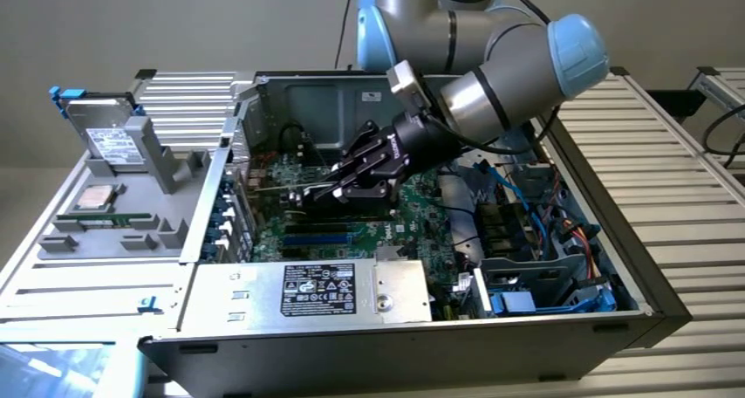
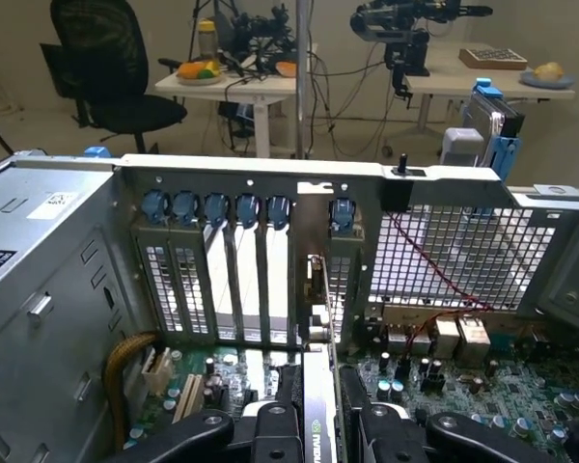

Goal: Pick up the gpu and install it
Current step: 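Insert the gpu into the slot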

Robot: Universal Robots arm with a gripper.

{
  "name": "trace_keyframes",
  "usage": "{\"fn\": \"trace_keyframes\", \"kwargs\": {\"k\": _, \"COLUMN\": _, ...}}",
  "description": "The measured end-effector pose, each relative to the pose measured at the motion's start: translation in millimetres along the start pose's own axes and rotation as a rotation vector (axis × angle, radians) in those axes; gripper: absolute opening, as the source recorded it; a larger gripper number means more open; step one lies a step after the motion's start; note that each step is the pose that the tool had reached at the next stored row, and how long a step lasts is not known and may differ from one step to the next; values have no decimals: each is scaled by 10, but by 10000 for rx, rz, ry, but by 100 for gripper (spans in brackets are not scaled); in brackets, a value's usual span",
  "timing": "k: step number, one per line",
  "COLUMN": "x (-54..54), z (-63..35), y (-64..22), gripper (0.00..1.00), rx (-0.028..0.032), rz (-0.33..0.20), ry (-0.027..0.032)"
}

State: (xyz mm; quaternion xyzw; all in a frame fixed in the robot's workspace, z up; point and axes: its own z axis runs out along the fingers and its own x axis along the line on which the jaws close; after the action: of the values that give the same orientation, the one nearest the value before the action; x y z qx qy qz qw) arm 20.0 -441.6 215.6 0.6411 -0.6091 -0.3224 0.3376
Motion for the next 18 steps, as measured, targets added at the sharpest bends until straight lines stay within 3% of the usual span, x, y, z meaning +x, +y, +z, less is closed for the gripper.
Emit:
{"fn": "trace_keyframes", "kwargs": {"k": 3, "x": 2, "z": 6, "y": -7, "gripper": 28, "rx": 3, "rz": 38, "ry": -61}}
{"fn": "trace_keyframes", "kwargs": {"k": 13, "x": 6, "z": 24, "y": -31, "gripper": 28, "rx": -42, "rz": 101, "ry": -73}}
{"fn": "trace_keyframes", "kwargs": {"k": 18, "x": 25, "z": 28, "y": -35, "gripper": 28, "rx": -56, "rz": 207, "ry": -149}}
